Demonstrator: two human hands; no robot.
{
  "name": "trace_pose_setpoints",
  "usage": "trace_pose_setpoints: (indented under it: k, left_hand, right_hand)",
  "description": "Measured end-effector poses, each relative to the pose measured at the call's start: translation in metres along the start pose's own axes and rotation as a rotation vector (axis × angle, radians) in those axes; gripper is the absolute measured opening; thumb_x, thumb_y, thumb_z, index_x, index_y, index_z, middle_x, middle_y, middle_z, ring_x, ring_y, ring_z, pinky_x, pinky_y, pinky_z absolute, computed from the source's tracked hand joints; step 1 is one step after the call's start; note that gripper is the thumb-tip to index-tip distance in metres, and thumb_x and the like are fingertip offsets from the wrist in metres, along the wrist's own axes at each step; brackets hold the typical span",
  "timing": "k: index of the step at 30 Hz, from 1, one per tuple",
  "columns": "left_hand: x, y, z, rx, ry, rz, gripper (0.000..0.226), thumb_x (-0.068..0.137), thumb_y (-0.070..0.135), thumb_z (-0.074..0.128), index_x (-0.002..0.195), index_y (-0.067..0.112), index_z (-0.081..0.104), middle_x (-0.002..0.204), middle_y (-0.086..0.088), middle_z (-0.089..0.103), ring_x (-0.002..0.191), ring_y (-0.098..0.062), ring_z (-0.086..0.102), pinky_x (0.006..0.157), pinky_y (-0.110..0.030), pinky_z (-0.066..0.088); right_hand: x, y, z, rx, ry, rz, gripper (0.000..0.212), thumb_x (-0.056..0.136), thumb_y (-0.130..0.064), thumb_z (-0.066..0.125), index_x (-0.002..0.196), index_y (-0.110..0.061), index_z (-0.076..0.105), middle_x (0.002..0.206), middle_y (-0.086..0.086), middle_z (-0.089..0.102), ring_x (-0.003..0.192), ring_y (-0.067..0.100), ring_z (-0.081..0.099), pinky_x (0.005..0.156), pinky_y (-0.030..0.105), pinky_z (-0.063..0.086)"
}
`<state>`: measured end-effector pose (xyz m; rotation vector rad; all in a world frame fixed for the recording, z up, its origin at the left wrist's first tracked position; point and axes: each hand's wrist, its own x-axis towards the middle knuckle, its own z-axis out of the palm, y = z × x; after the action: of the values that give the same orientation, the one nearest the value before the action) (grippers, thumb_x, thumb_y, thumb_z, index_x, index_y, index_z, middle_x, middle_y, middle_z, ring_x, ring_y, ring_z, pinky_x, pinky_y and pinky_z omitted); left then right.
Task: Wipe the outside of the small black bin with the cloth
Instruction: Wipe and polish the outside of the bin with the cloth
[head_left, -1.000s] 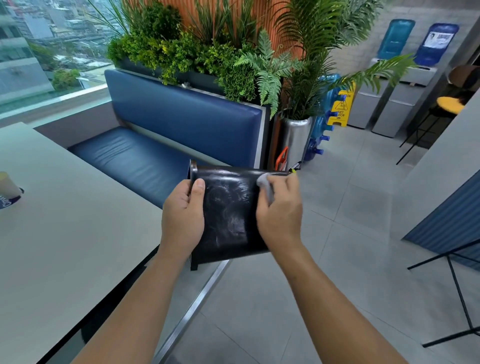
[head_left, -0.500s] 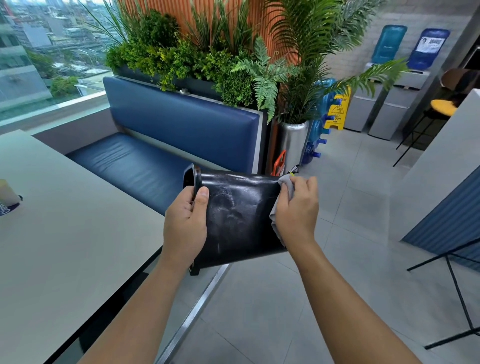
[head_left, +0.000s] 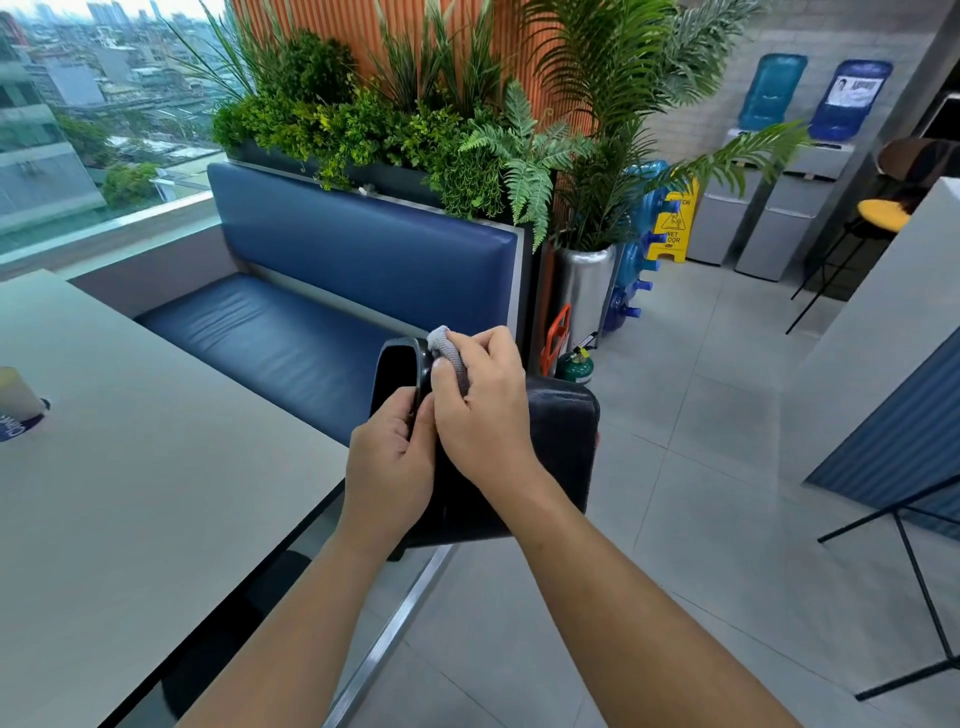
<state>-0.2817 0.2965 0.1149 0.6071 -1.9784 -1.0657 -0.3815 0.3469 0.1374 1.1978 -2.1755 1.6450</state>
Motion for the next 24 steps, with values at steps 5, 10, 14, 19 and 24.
trace_pose_setpoints:
  k: [5,10,14,19,24]
  left_hand:
    - [0.0,-0.006,-0.009,0.03,0.068,0.006,0.036,0.11,0.037,0.049,0.087,0.013,0.063,0.066,-0.004,0.06,0.064,-0.023,0.053,0.057,-0.035,0.042]
    - [0.0,-0.011,-0.02,0.013,0.122,-0.016,0.041,0.112,0.039,0.049,0.087,0.01,0.063,0.073,-0.019,0.06,0.066,-0.029,0.053,0.06,-0.044,0.043]
    - [0.002,-0.013,-0.029,0.011,0.133,-0.014,0.044,0.112,0.042,0.047,0.09,0.008,0.065,0.078,-0.023,0.063,0.071,-0.031,0.055,0.063,-0.046,0.045]
    - [0.004,-0.011,-0.025,0.002,0.111,-0.024,0.045,0.113,0.038,0.048,0.09,0.002,0.063,0.078,-0.023,0.061,0.071,-0.031,0.053,0.063,-0.042,0.043]
    - [0.009,-0.01,-0.014,0.01,0.054,-0.009,0.044,0.112,0.039,0.048,0.088,0.006,0.062,0.075,-0.017,0.061,0.07,-0.029,0.054,0.062,-0.04,0.044]
  right_hand:
    - [0.0,0.008,-0.015,-0.225,-0.144,-0.219,0.038,0.099,-0.018,0.052,0.134,-0.012,0.064,0.12,-0.001,0.051,0.112,0.02,0.053,0.095,0.05,0.046]
    - [0.005,0.043,-0.029,-0.297,-0.039,-0.155,0.031,0.098,-0.01,0.054,0.124,-0.001,0.068,0.114,0.006,0.053,0.1,0.025,0.056,0.088,0.049,0.051]
    - [0.008,0.072,-0.051,-0.314,0.024,-0.001,0.024,0.1,-0.006,0.055,0.12,-0.002,0.068,0.11,-0.002,0.049,0.097,0.017,0.054,0.088,0.042,0.054]
    - [0.008,0.075,-0.055,-0.341,0.096,0.123,0.029,0.103,-0.005,0.054,0.129,-0.004,0.067,0.111,-0.002,0.046,0.102,0.019,0.053,0.091,0.037,0.056]
    - [0.006,0.046,-0.034,-0.245,0.095,0.007,0.025,0.099,0.0,0.056,0.118,-0.001,0.072,0.105,0.005,0.056,0.095,0.019,0.056,0.09,0.037,0.052]
